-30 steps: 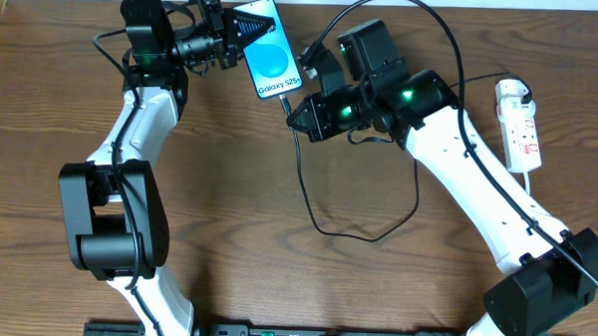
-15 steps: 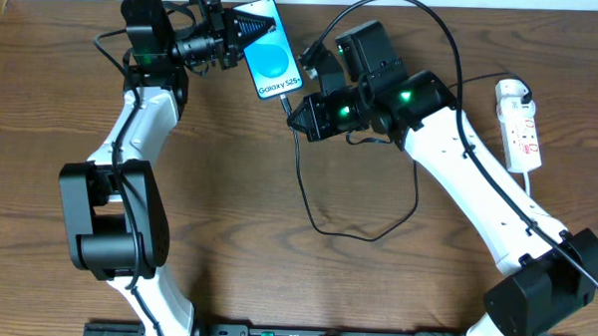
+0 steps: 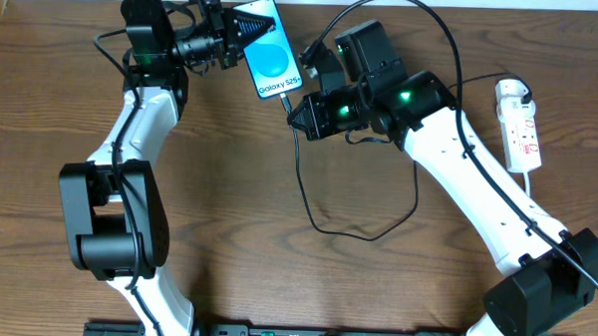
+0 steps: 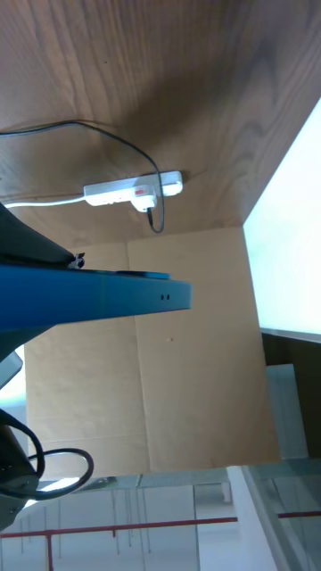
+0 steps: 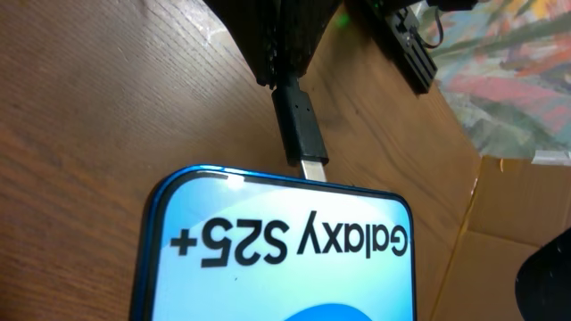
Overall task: Plug charger to phone and switch on socket
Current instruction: 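Push the USB-C plug up into the phone's port with the right gripper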
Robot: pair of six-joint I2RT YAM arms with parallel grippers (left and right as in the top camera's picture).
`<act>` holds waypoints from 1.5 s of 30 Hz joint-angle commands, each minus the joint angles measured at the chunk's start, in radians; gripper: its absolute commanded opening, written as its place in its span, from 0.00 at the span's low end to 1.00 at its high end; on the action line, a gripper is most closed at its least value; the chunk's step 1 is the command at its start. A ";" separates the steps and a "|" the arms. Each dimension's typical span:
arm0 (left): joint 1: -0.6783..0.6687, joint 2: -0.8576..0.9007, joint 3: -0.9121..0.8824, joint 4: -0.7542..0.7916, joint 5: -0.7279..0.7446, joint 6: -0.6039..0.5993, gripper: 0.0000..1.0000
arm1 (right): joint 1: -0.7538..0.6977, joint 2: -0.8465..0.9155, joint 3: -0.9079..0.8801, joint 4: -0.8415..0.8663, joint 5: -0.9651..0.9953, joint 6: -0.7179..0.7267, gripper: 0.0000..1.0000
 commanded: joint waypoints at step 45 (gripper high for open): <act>0.002 -0.018 0.014 0.006 0.094 0.097 0.07 | 0.002 0.006 -0.001 0.048 0.032 0.043 0.03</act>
